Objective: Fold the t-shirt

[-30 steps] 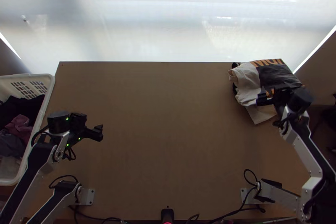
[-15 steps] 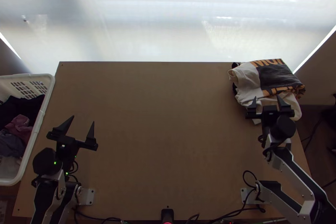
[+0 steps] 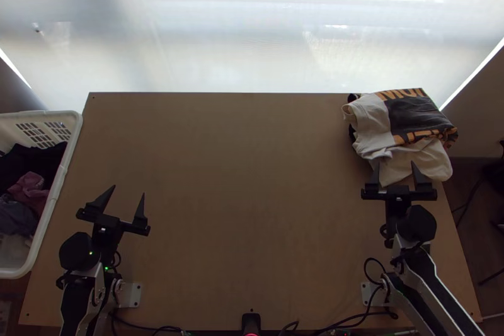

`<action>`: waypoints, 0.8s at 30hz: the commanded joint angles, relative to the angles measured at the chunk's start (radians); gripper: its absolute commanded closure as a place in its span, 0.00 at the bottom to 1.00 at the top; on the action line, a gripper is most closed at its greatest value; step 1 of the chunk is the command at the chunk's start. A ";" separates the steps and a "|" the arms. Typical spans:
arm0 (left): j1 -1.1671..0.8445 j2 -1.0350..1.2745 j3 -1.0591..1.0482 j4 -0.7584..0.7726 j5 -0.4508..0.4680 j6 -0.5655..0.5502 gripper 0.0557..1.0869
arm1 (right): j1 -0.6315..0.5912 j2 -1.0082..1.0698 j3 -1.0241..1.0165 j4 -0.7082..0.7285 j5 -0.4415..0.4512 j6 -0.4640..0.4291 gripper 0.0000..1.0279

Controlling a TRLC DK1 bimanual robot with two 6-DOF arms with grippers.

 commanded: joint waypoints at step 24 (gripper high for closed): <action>-0.039 -0.016 -0.014 -0.071 0.016 0.012 0.05 | -0.096 -0.733 -0.023 -0.792 -0.029 -0.008 0.05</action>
